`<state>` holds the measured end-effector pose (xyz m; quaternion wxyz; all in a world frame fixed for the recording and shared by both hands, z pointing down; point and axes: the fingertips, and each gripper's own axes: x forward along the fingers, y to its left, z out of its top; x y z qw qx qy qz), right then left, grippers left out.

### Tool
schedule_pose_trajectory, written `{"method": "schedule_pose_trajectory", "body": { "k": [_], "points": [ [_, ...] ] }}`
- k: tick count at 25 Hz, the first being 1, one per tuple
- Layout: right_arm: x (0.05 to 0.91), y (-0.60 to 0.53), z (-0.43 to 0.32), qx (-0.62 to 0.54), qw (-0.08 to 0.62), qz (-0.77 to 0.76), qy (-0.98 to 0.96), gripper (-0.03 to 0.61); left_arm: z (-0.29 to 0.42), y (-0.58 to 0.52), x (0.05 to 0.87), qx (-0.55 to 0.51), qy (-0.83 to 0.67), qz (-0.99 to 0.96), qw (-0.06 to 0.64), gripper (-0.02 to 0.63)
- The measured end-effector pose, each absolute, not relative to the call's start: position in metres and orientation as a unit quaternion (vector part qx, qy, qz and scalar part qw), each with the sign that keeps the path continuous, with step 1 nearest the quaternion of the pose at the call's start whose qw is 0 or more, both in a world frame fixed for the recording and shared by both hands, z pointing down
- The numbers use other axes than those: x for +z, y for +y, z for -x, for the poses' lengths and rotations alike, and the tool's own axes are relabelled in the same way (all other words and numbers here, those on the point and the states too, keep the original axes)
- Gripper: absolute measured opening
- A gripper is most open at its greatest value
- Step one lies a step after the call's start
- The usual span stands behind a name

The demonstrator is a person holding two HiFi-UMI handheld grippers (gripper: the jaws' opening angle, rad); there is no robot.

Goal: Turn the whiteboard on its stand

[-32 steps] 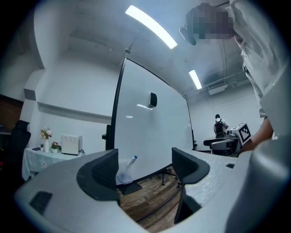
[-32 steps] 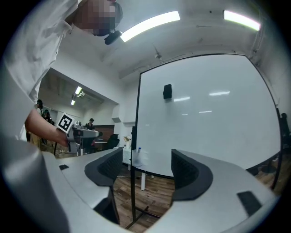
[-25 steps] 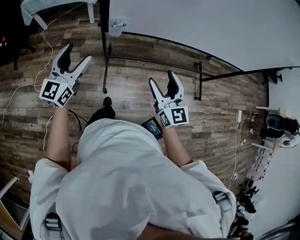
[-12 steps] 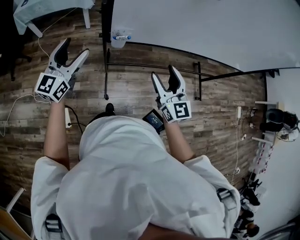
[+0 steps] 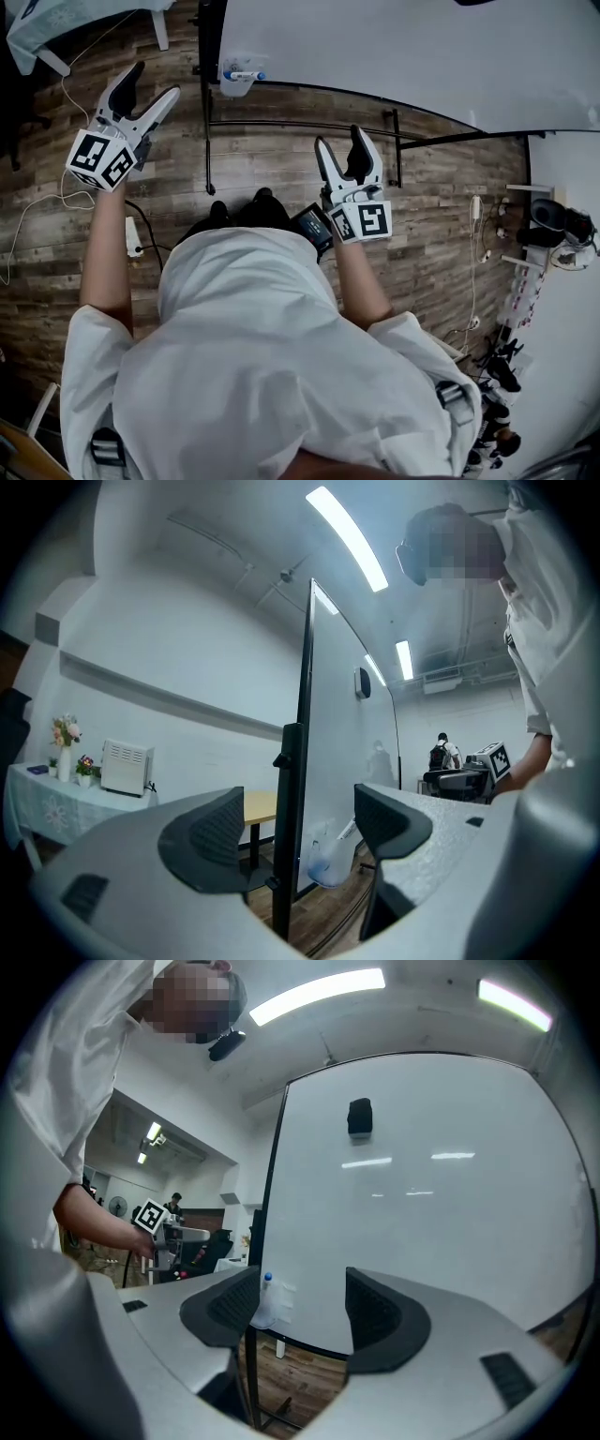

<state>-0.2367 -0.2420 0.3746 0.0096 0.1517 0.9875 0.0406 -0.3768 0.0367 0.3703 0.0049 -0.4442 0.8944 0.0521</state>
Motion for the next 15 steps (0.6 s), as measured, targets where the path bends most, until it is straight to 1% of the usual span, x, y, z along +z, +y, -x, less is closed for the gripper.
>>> {"method": "schedule_pose_trajectory", "body": {
  "k": [9, 15],
  "points": [
    [0.391, -0.253, 0.276, 0.029, 0.002, -0.140, 0.990, 0.269, 0.419, 0.008, 0.376, 0.026, 0.864, 0.504, -0.006, 0.350],
    [0.385, -0.252, 0.299, 0.019, 0.012, -0.146, 0.989, 0.268, 0.442, -0.014, 0.385, 0.021, 0.841, 0.540, -0.031, 0.350]
  ]
}}
